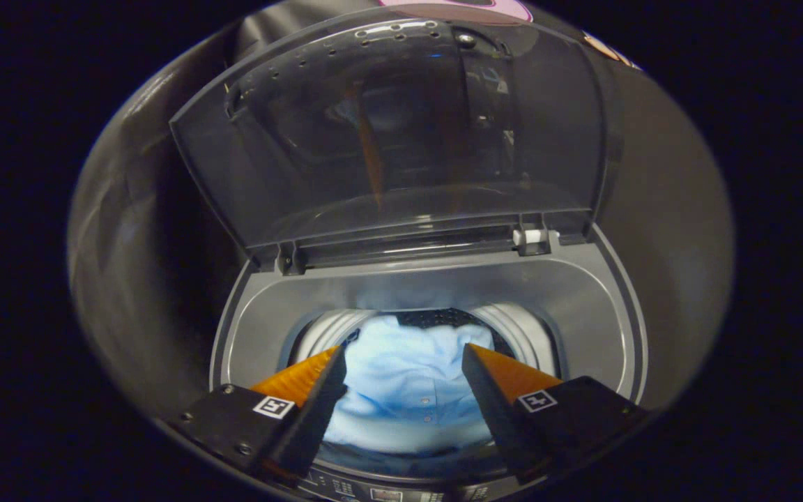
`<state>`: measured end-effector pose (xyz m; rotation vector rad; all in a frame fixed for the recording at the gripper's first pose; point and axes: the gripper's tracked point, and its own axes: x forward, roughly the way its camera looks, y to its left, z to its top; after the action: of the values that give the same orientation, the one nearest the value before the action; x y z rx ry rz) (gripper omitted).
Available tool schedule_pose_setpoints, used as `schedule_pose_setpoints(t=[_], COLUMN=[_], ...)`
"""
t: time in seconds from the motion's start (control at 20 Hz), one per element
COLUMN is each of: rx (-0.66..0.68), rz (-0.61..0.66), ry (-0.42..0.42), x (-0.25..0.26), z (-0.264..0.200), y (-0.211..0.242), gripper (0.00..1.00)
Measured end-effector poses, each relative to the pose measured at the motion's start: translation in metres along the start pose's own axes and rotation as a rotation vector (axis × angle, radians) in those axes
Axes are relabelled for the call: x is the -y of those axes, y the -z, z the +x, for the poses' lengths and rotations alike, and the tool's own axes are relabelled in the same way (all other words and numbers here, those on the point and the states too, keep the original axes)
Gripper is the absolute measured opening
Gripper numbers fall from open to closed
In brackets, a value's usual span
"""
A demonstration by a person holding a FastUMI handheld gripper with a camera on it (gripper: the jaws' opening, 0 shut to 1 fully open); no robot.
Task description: Put the clothes into the washing machine and then close the washing machine lid.
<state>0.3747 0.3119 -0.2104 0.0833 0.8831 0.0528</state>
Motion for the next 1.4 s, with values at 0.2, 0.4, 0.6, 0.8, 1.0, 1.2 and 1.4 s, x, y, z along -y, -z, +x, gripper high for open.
schedule_pose_setpoints(t=[0.2, 0.4, 0.6, 0.8, 1.0, 1.2, 1.4], rx=[0.002, 0.010, 0.026, 0.065, 0.137, 0.222, 0.334], rz=[0.006, 0.031, 0.051, 0.064, 0.018, 0.017, -0.013], ry=[0.027, 0.008, -0.030, -0.067, -0.048, -0.048, -0.041], x=[0.009, 0.008, -0.004, -0.019, -0.022, -0.037, -0.050], z=[-0.004, -0.018, -0.041, -0.068, -0.096, -0.123, -0.138], y=[-0.001, -0.005, -0.020, -0.041, -0.072, -0.106, -0.145], gripper=[0.98, 0.98, 0.98, 0.98, 0.98, 0.98, 0.98])
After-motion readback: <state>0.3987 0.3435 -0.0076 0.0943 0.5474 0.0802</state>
